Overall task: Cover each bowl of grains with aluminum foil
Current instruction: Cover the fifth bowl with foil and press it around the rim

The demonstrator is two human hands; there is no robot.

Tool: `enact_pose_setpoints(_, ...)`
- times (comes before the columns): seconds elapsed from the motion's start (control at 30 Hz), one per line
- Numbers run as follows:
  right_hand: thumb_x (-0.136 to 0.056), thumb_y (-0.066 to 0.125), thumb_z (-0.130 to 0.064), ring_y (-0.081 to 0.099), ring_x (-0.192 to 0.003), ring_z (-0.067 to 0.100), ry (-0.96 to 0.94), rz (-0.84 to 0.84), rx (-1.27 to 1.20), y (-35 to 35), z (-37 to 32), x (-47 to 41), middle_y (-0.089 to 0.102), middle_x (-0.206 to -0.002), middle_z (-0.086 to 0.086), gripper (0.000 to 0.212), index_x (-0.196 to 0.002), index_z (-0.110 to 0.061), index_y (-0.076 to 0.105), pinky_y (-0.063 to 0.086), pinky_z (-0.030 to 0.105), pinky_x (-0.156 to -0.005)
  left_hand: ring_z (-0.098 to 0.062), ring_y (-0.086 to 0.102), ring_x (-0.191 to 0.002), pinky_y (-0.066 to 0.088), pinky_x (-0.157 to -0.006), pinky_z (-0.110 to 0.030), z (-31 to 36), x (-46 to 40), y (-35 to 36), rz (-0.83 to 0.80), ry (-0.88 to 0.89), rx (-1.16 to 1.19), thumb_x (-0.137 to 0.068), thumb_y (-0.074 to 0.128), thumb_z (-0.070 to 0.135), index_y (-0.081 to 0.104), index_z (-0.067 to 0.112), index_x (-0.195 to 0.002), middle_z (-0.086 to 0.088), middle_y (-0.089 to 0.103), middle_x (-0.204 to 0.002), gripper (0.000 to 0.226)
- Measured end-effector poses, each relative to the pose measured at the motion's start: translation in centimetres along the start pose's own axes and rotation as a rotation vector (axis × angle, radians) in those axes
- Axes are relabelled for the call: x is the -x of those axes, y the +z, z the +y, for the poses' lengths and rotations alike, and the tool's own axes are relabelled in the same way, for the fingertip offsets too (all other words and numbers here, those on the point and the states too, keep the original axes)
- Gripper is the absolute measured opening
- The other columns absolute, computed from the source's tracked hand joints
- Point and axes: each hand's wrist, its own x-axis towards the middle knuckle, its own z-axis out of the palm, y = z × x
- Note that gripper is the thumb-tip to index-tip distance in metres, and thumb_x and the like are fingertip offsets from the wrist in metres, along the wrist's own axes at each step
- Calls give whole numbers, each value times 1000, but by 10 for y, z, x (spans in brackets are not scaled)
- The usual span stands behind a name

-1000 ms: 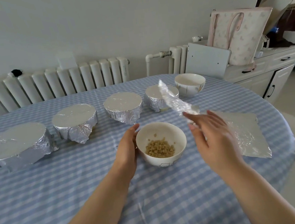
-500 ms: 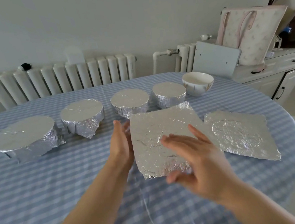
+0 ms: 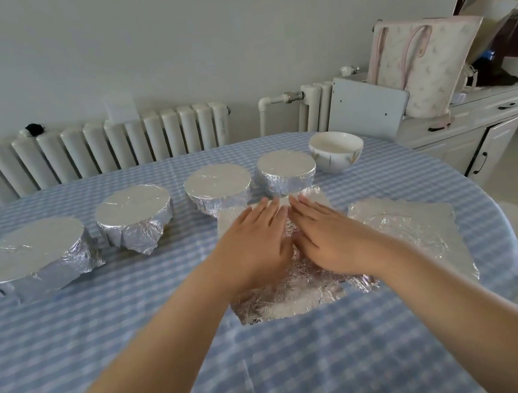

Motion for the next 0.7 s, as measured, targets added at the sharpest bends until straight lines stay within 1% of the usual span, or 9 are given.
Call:
enact_pose_setpoints(0.1,-104,18,-39,-17,-147,12,7,-73,18,11,0,0,-15,-161,5,62,-154,-10,-2,-13,24,-116,-16,-6,-150,-4,-122,-34,-5,-1,17,-90,-10,-38,-103,19,42,2,11,-156,-7,-5,-164,63)
enact_pose_setpoints(0.17,-104,17,-40,-21,-146,10,18,-100,2,16,0,2,-19,-160,4,61,-154,-11,-5,-14,24,-116,-16,-7,-150,-3,-122,-34,-6,1,23,-110,-7,-22,-103,18,43,1,12,-155,-7,-6,-163,63)
enact_pose_setpoints(0.27,-103,16,-40,-24,-144,9,27,-85,1,21,0,3,-21,-160,3,62,-153,-12,-6,-14,27,-118,-16,-8,-150,-1,-122,-36,-8,2,25,-114,12,-16,-101,14,46,2,14,-156,-7,-7,-163,65)
enact_pose_setpoints(0.4,-101,13,-43,-25,-144,9,33,-65,6,23,1,3,-21,-159,2,63,-153,-13,-7,-15,27,-118,-16,-9,-150,-2,-122,-35,-8,4,25,-112,16,-2,-90,2,53,2,15,-156,-6,-7,-163,76)
enact_pose_setpoints(0.43,-98,8,-47,-25,-144,9,29,-58,9,23,1,3,-21,-159,1,66,-153,-13,-6,-15,27,-118,-16,-9,-150,-2,-122,-35,-8,4,25,-107,20,-1,-89,1,53,2,16,-155,-5,-7,-163,76)
enact_pose_setpoints(0.53,-79,-10,-55,-26,-143,7,6,-28,-11,25,1,4,-20,-160,0,86,-153,-13,-5,-17,24,-115,-18,-8,-150,-1,-122,-36,-10,4,28,-82,33,0,-85,-7,58,3,16,-156,-6,-5,-164,83)
enact_pose_setpoints(0.6,-74,-12,-55,-25,-143,6,3,-28,-35,27,2,4,-19,-160,-2,90,-153,-14,-4,-17,24,-115,-18,-7,-150,0,-122,-37,-10,4,28,-82,36,4,-80,-11,60,3,17,-156,-6,-4,-164,88)
enact_pose_setpoints(0.67,-78,-11,-54,-23,-144,5,2,-23,-48,26,1,5,-17,-160,-2,86,-154,-15,-3,-15,23,-116,-19,-7,-150,-1,-122,-37,-11,4,27,-90,34,13,-82,-9,62,4,17,-156,-5,-4,-164,87)
enact_pose_setpoints(0.7,-84,-6,-53,-21,-145,4,4,-22,-53,25,1,5,-16,-161,-2,80,-154,-15,-2,-15,22,-116,-18,-7,-150,-1,-122,-37,-11,4,26,-98,33,15,-87,-4,63,4,17,-156,-4,-4,-164,83)
